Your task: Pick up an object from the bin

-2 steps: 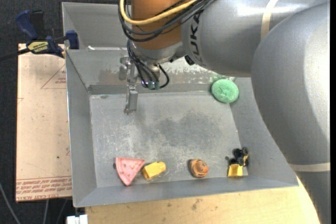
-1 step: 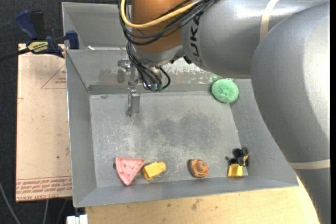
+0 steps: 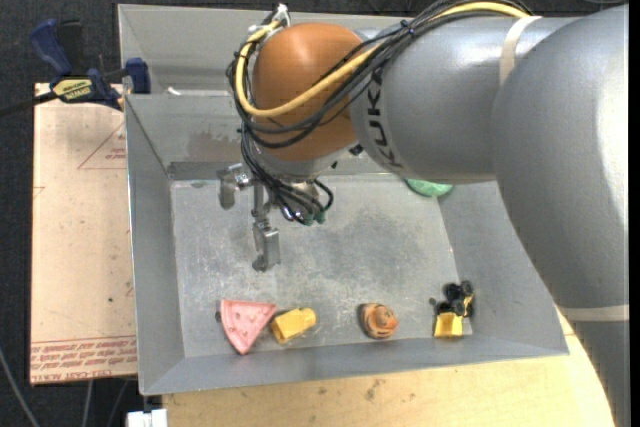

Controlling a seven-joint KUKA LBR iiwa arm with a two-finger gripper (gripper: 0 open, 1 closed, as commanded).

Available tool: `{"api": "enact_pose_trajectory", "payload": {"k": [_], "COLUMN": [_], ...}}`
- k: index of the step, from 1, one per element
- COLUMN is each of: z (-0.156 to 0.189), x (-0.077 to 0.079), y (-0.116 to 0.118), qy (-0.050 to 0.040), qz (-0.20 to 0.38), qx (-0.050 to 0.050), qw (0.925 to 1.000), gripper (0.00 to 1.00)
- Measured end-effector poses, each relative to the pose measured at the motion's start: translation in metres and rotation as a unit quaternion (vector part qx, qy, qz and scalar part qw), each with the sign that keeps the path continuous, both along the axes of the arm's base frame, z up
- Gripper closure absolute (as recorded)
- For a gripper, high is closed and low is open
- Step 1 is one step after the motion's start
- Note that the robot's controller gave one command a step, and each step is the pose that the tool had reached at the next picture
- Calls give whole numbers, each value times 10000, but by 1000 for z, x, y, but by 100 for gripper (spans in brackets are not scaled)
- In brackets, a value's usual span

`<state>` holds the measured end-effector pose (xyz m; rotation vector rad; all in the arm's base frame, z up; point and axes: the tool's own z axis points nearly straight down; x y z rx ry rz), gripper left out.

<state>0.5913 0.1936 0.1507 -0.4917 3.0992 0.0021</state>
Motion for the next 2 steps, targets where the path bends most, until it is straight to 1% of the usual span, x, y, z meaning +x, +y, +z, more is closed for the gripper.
{"api": "enact_pose_trajectory", "payload": {"k": [1, 2], "z": [-32, -48], "x": [-3, -15], "y": [-44, -77], "qy": [11, 21], "qz": [217, -19], "qx": [11, -24], "qw": [9998, 10000], "gripper": [0, 0]}}
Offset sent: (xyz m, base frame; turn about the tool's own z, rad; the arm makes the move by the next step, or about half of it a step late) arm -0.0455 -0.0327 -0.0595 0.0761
